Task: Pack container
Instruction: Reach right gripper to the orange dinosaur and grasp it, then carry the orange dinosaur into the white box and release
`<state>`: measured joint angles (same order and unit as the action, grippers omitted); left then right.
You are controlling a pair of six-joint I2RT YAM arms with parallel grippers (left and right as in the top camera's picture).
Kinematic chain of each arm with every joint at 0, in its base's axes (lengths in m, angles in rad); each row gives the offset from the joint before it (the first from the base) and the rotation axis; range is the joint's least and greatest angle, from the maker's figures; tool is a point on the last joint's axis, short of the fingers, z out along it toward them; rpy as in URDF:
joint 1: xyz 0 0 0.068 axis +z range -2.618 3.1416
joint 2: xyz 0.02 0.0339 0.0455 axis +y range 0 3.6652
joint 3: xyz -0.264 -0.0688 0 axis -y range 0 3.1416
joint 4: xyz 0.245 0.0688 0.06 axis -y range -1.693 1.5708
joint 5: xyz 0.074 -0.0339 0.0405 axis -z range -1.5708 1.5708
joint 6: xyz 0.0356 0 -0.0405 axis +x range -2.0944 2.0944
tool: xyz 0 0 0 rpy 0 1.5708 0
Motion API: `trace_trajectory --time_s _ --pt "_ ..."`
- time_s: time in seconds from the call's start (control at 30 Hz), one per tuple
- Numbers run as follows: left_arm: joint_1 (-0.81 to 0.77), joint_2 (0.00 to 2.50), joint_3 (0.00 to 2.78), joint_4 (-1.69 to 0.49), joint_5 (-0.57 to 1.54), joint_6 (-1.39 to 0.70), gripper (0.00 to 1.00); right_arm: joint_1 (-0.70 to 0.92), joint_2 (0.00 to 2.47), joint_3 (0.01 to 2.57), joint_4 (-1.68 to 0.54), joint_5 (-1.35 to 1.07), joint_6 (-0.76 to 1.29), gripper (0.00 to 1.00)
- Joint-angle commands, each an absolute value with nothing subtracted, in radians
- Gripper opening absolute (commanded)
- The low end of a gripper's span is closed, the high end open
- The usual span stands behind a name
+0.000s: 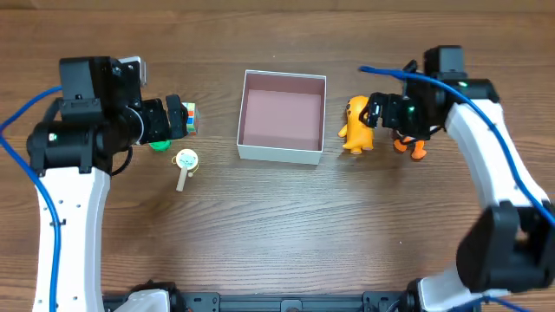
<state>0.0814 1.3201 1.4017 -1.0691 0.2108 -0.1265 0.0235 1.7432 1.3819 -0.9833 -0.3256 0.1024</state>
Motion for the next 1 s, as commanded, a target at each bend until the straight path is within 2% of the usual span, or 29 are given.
trace_trajectory --time_s 0.0,0.13,0.3,0.4,0.43,0.53,0.73,0.8,0.9,0.97 --pt "0.091 1.353 1.427 -1.082 0.207 -0.108 1.00 0.067 1.814 1.402 -0.923 -0.299 0.177 1.00" --pt "0.091 1.380 1.427 -1.096 0.207 -0.108 1.00 0.117 1.877 1.401 -0.855 -0.245 0.184 1.00" --pt "0.091 1.393 1.427 -1.104 0.207 -0.108 1.00 0.141 1.943 1.400 -0.830 -0.148 0.218 0.88" --pt "0.091 1.393 1.427 -1.104 0.207 -0.108 1.00 0.141 1.991 1.400 -0.823 -0.146 0.226 0.61" --pt "0.091 1.393 1.427 -1.104 0.207 -0.108 1.00 0.141 2.001 1.400 -0.823 -0.146 0.241 0.58" --pt "0.091 1.393 1.427 -1.103 0.206 -0.108 1.00 0.141 2.005 1.401 -0.828 -0.146 0.245 0.37" --pt "0.091 1.393 1.427 -1.103 0.207 -0.108 1.00 0.142 1.858 1.409 -0.883 -0.088 0.245 0.33" --pt "0.091 1.393 1.427 -1.103 0.207 -0.108 1.00 0.146 1.765 1.434 -0.938 -0.090 0.247 0.28" --pt "0.091 1.393 1.427 -1.103 0.207 -0.108 1.00 0.175 1.630 1.468 -1.028 -0.132 0.299 0.12" --pt "0.091 1.393 1.427 -1.103 0.207 -0.108 1.00 0.222 1.549 1.468 -1.039 -0.230 0.321 0.12"
